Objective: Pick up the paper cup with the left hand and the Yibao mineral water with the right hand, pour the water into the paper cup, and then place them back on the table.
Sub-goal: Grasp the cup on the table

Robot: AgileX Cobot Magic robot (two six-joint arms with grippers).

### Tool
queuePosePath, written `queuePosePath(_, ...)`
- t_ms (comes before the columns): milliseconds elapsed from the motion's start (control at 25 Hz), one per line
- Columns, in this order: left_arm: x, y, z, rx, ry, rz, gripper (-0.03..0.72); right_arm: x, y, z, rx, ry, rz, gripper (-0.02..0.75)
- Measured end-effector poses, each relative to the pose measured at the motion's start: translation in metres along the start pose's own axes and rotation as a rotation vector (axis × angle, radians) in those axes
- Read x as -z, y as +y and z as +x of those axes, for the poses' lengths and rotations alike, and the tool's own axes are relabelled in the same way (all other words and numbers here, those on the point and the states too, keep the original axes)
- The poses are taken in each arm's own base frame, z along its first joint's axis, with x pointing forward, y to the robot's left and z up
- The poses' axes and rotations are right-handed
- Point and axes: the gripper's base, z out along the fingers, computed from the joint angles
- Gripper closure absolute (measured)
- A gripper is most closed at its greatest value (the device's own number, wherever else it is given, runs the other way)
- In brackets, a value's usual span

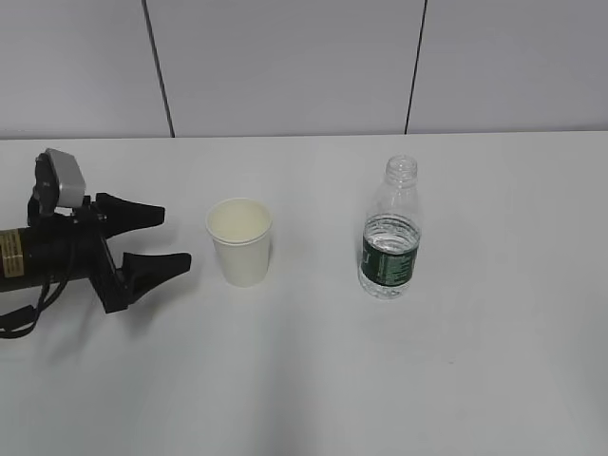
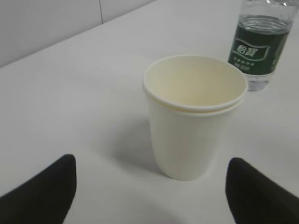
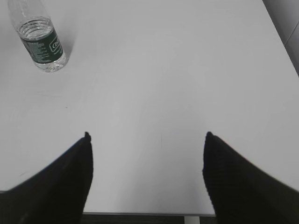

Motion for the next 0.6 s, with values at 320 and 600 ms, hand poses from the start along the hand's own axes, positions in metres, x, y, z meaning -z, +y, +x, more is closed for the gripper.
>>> queuePosePath(320,-0.015,0.006,0.001,-0.021,-0.004,0.061,0.095,0.000,0.000,0.000,0.000,0.000,0.000,0.170)
queuePosePath(600,-0.033,0.007,0.002,0.014,-0.008,0.098,0.095,0.000,0.000,0.000,0.000,0.000,0.000,0.170)
